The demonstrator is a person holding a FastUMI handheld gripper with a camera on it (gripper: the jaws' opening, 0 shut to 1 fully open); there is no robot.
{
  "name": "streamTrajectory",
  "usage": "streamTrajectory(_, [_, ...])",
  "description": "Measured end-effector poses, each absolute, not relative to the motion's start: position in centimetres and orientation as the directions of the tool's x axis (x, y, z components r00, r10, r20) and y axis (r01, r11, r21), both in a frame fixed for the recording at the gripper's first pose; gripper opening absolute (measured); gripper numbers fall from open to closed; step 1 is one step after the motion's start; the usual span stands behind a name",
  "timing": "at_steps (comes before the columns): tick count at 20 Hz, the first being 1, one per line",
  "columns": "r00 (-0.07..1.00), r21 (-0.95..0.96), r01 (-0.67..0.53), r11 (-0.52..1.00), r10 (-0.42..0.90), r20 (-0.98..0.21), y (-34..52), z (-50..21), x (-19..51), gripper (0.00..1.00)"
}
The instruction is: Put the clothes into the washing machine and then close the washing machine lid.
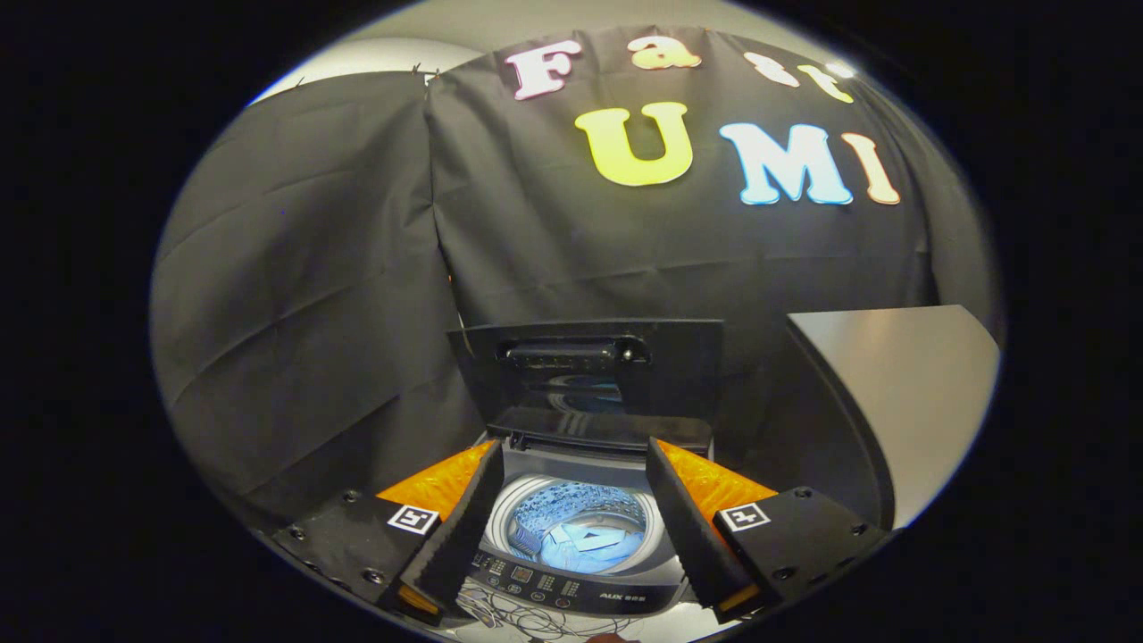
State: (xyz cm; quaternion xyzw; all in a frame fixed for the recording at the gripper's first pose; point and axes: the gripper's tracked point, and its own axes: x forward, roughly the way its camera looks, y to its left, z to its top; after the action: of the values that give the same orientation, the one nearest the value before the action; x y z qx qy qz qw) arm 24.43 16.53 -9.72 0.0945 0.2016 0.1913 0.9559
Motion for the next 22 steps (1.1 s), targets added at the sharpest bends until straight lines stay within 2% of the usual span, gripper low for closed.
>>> streamTrajectory(7, [0.915,0.297,-0.212,0.931,0.296,-0.275,10.5,-7.7,16.9,0.98])
streamTrajectory(14, [0.967,0.237,-0.086,0.968,0.139,-0.215,3.3,-7.1,10.9,0.98])
streamTrajectory(22, [0.988,0.135,-0.058,0.989,0.076,-0.131,-3.9,-5.5,6.0,0.98])
